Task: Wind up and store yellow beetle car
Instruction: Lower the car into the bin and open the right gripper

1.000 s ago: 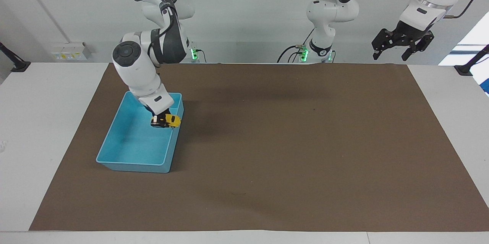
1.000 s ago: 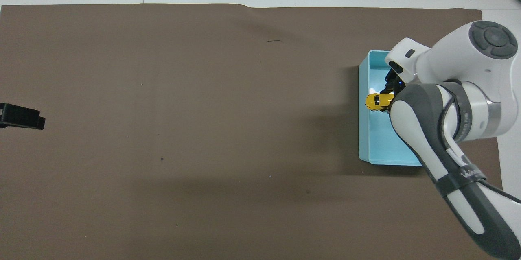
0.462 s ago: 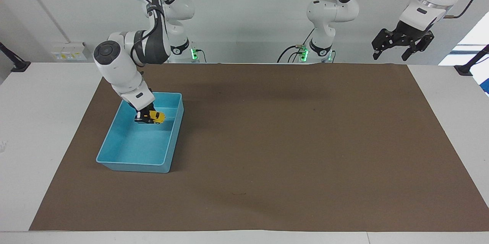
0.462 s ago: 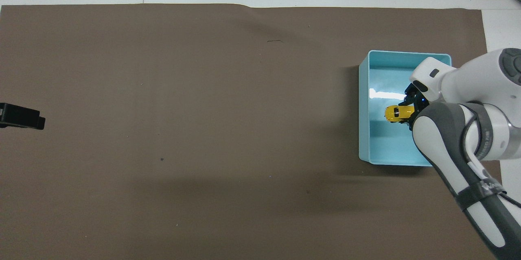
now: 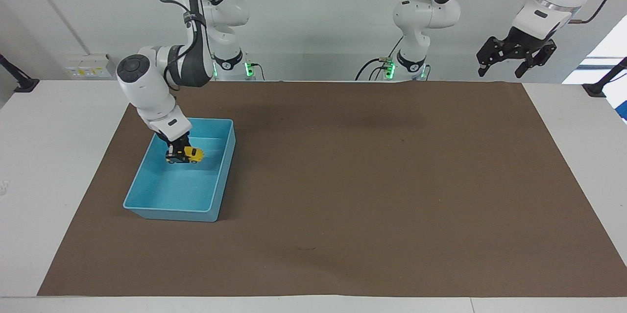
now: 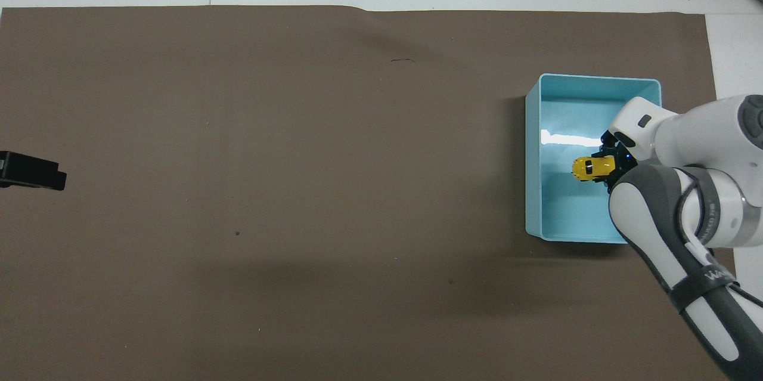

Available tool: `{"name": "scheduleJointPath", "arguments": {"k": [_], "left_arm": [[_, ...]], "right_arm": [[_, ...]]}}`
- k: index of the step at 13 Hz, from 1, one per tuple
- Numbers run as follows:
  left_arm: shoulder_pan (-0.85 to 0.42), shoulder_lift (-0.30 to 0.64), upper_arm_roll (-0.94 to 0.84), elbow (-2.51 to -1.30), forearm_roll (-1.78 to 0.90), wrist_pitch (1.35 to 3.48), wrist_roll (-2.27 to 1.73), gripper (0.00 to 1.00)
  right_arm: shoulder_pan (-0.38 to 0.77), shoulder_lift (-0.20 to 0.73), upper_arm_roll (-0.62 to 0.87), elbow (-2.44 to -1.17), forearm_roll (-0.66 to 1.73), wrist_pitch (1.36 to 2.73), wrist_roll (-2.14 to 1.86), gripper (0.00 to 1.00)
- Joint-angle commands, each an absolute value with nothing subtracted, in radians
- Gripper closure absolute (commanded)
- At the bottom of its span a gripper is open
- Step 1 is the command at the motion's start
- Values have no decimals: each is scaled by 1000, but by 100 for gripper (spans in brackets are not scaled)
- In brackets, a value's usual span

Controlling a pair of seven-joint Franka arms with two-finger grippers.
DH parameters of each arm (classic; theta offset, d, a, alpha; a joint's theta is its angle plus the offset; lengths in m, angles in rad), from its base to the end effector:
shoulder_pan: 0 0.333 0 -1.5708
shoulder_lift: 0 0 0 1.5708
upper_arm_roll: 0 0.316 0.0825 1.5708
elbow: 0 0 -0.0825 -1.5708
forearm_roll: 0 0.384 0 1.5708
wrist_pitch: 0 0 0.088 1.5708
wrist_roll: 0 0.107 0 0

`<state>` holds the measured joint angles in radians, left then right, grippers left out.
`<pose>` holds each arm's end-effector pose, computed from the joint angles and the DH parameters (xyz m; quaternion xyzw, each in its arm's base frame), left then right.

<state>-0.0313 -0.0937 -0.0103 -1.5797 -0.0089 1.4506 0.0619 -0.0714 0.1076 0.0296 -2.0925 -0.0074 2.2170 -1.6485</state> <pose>0.5119 -0.0226 0.6600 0.9985 -0.0521 -0.0177 0.0041 0.5642 -0.0241 0.3735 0.6928 0.7211 0.0046 0.0073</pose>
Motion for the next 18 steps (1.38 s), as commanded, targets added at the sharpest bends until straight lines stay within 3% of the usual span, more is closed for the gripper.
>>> {"name": "scheduleJointPath", "arguments": {"k": [1,12,14,16,18], "left_arm": [[-23,-112,-20,-1600,-20,1453,75,0],[23,-80,-50,-1612,-20,1513,74,0],[84,-80,-99,-1612,-20,1513,75,0],[83,-81,-106,-1611,-20,1513,75,0],[81,-81,-104,-1611,-21,1511,74,0]], "right_arm": [[-83,115,37,-2129,-21,2278,-1660,85],[-87,208,37,-2148,-21,2365,-1666,82],[-87,209,37,-2148,-21,2364,-1661,66],[-83,209,37,-2145,-20,2352,-1648,0],[-86,210,37,-2141,-18,2344,-1647,0]]}}
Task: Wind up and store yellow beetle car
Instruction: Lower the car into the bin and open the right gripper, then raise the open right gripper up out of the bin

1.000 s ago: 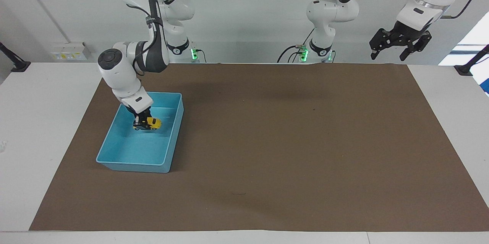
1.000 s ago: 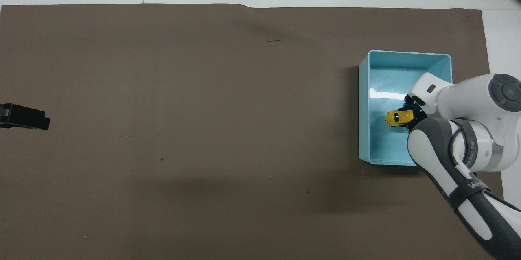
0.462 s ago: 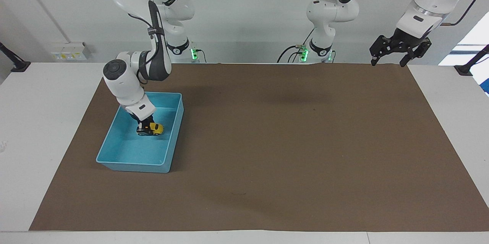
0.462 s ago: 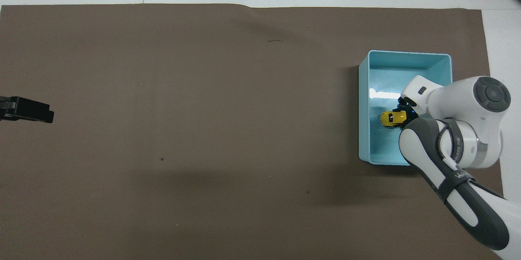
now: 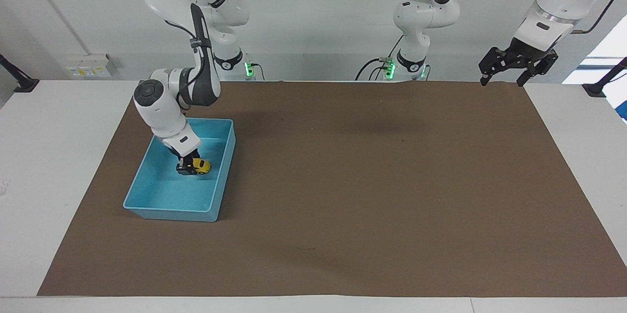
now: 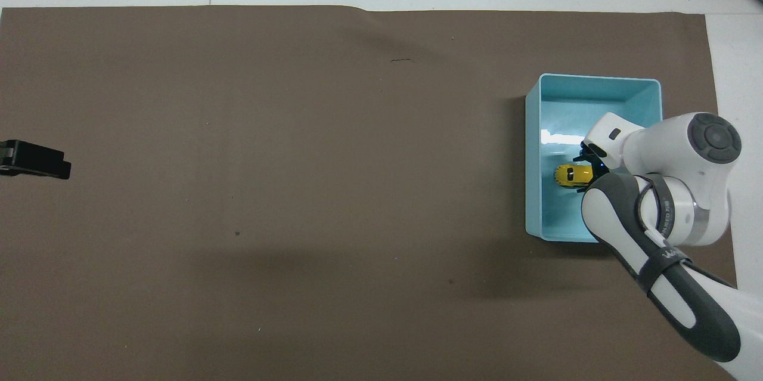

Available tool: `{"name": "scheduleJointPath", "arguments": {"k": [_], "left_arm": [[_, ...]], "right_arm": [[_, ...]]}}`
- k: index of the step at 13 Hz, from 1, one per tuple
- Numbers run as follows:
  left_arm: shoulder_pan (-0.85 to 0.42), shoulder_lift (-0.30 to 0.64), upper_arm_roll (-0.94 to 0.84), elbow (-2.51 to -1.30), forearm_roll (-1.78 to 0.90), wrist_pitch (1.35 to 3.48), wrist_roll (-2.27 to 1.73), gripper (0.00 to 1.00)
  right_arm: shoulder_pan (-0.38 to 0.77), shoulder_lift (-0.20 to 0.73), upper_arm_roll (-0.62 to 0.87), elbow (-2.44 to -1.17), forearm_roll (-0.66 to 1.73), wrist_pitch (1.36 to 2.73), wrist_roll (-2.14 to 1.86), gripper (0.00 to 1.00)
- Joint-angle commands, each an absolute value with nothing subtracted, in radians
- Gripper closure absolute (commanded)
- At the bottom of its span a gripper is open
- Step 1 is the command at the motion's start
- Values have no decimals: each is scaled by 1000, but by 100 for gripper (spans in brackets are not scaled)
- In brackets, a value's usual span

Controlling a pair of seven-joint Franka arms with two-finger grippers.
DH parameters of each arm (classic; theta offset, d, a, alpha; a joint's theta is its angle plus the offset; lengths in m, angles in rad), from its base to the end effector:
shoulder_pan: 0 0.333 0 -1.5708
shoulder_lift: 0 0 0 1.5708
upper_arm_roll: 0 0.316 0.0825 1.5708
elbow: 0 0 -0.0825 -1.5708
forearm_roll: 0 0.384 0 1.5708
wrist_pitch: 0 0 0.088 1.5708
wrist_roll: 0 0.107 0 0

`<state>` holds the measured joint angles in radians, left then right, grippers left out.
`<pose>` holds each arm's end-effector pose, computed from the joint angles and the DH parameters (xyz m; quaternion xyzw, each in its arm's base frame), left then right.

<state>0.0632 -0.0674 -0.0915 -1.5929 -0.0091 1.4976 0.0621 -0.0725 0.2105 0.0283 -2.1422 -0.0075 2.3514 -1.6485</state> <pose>0.5257 -0.0177 0.6441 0.9989 -0.0453 -0.0141 0.0017 0.5646 -0.0253 0.3057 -0.6935 -0.7205 0.0002 0.0006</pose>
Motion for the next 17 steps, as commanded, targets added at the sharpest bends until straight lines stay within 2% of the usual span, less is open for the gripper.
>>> {"name": "scheduleJointPath", "arguments": {"k": [1,4,8,12,17], "left_arm": [[81,-83,-104,-1611,-20,1511,75,0],[86,-87,-104,-1605,-20,1509,74,0],[95,-89,-104,-1605,-20,1503,74,0],[94,-89,-104,-1605,-20,1503,74,0],[95,-89,-104,-1605,-20,1503,74,0]], "right_arm": [[-84,210,37,-2140,-18,2341,-1647,0],[-86,209,38,-2125,-5,2338,-1646,0],[-77,192,38,-2023,-3,2194,-1637,0],[-80,147,40,-2002,0,2161,-1637,0],[-84,138,41,-1867,2,2040,-1623,0]]}}
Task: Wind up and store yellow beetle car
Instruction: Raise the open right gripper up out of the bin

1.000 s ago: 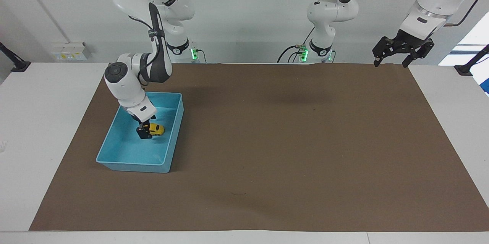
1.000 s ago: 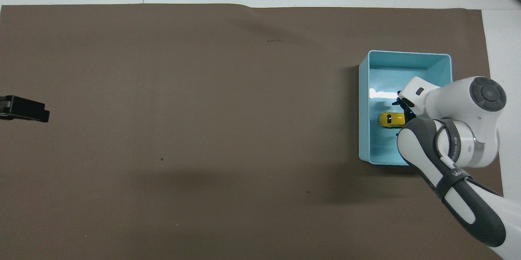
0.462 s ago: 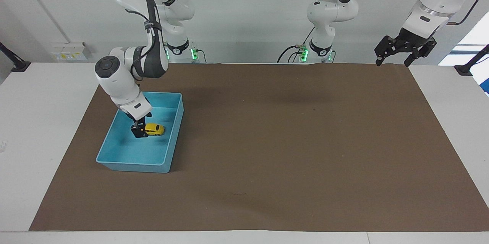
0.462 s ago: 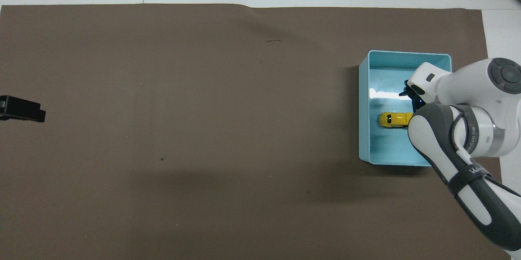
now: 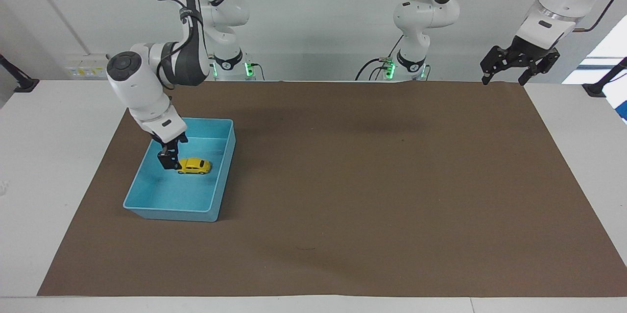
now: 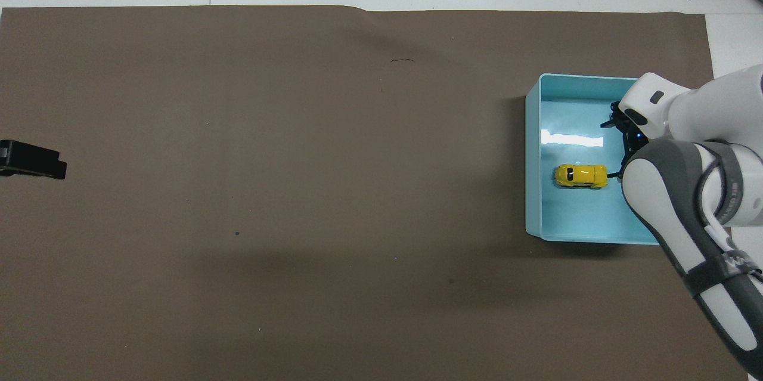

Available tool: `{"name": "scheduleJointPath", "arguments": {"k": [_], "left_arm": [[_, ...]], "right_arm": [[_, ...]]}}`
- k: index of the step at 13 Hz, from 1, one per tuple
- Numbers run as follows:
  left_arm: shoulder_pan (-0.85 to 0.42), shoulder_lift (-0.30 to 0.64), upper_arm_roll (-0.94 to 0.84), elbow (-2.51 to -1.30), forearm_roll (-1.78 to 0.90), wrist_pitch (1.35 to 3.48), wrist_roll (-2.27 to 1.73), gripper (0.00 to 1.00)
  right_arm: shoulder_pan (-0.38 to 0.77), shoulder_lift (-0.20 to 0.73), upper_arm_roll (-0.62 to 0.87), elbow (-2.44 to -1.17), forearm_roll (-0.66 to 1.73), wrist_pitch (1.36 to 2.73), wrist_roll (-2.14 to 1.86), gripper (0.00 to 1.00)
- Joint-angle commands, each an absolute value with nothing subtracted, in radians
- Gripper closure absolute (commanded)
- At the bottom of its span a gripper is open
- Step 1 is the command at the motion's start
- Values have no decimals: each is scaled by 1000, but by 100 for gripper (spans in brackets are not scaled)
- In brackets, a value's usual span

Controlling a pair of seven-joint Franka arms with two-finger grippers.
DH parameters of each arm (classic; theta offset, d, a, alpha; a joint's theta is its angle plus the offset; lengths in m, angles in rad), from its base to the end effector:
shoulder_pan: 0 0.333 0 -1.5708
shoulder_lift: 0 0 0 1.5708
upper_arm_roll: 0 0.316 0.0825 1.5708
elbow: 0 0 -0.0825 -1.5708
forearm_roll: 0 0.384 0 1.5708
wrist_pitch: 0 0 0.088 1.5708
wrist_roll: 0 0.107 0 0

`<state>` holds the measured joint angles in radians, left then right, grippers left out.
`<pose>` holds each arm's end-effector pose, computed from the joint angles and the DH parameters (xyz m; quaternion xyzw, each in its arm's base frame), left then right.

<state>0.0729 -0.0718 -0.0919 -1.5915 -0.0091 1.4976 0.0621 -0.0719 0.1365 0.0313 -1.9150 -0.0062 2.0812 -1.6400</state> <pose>0.5245 -0.0129 0.6470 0.9991 -0.0407 -0.0112 0.0015 0.5940 -0.0250 0.4261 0.6959 0.7180 0.0095 0.0115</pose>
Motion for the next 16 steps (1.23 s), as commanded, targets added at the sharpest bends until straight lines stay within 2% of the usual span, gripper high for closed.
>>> {"name": "scheduleJointPath", "arguments": {"k": [1,4,8,14,16], "left_arm": [[95,-89,-104,-1605,-21,1503,74,0],[95,-89,-103,-1605,-20,1503,74,0],[95,-89,-104,-1605,-20,1503,74,0],[95,-89,-103,-1605,-20,1503,74,0],[95,-89,-103,-1605,-21,1503,74,0]], "right_arm": [[-81,137,44,-1833,2,2019,-1608,0],[-77,121,51,-1795,2,1983,-1513,0],[-75,54,64,-1795,2,1962,-1447,0],[-84,14,60,-1796,70,1945,-1391,0],[-92,3,55,-1795,71,1902,-1317,0]]}}
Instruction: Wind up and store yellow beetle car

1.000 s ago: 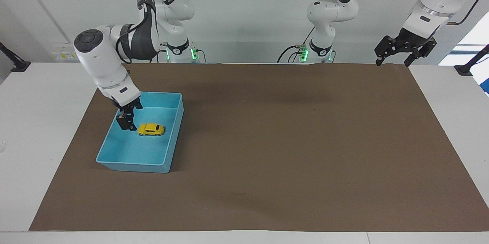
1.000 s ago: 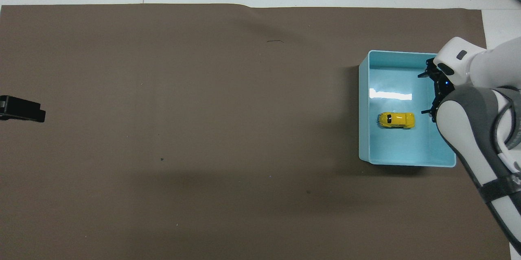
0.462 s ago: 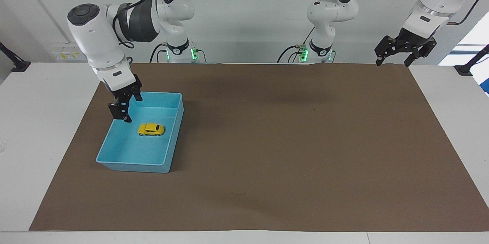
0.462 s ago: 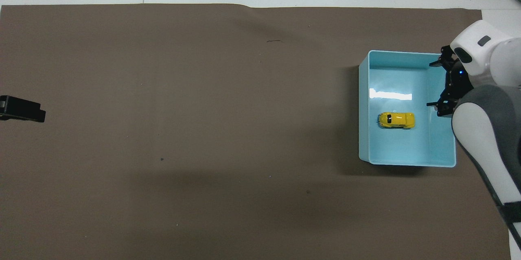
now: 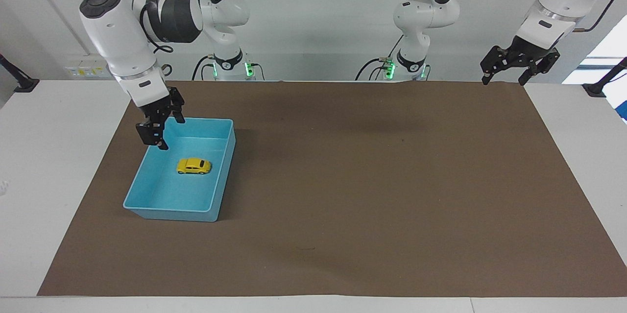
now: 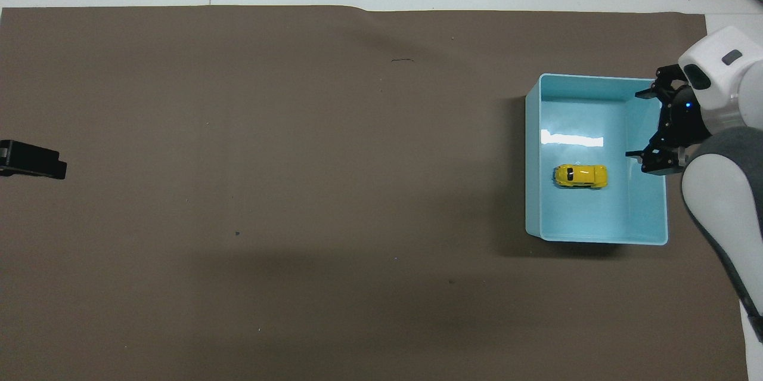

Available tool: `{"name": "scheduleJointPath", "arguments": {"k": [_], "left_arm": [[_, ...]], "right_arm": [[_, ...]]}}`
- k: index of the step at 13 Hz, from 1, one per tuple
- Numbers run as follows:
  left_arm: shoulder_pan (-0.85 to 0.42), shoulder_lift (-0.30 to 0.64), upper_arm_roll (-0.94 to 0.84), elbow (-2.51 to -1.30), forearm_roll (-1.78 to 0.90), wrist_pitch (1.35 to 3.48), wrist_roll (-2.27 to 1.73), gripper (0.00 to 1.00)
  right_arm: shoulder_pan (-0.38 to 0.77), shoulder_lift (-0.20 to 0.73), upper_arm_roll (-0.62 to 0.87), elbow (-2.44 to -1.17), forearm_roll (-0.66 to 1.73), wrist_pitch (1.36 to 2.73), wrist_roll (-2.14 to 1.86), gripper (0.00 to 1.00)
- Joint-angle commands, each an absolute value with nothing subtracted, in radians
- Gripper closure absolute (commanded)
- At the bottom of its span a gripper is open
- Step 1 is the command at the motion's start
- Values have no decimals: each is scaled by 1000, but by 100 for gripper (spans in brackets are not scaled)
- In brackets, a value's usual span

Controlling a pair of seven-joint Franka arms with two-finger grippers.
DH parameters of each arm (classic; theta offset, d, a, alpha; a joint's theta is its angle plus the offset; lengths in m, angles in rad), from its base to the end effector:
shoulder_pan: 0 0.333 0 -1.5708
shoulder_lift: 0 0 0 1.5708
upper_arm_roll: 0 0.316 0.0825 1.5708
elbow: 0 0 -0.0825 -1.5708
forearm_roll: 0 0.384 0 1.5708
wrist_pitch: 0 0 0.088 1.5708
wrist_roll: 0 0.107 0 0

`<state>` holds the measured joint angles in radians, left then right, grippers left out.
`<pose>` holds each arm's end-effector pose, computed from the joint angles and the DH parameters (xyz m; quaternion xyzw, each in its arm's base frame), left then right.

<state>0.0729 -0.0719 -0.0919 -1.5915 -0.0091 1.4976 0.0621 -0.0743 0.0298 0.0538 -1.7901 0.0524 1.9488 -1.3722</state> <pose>0.5244 -0.0129 0.6471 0.9991 -0.0407 -0.0111 0.0015 0.5853 -0.0088 0.5370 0.7834 0.6177 0.0659 0.0216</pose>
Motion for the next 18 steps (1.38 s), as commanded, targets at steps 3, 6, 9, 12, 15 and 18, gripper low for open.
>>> {"name": "scheduleJointPath", "arguments": {"k": [3,6,9,12,15,18], "left_arm": [[95,-89,-104,-1605,-21,1503,74,0],[95,-89,-104,-1605,-20,1503,74,0],[95,-89,-104,-1605,-20,1503,74,0],[95,-89,-103,-1605,-21,1503,74,0],[95,-89,-103,-1605,-20,1503,74,0],[95,-89,-104,-1605,-20,1503,74,0]], "right_arm": [[-91,-9,35,-1752,72,1858,-1254,0],[-84,-12,35,-1706,57,1790,-1044,0],[-75,-21,5,-1706,72,1764,-927,0],[-48,-40,-27,-1648,72,1677,-706,0],[-40,-43,-41,-1621,72,1620,-592,0],[-40,-54,-41,-1608,69,1554,-389,0]]}}
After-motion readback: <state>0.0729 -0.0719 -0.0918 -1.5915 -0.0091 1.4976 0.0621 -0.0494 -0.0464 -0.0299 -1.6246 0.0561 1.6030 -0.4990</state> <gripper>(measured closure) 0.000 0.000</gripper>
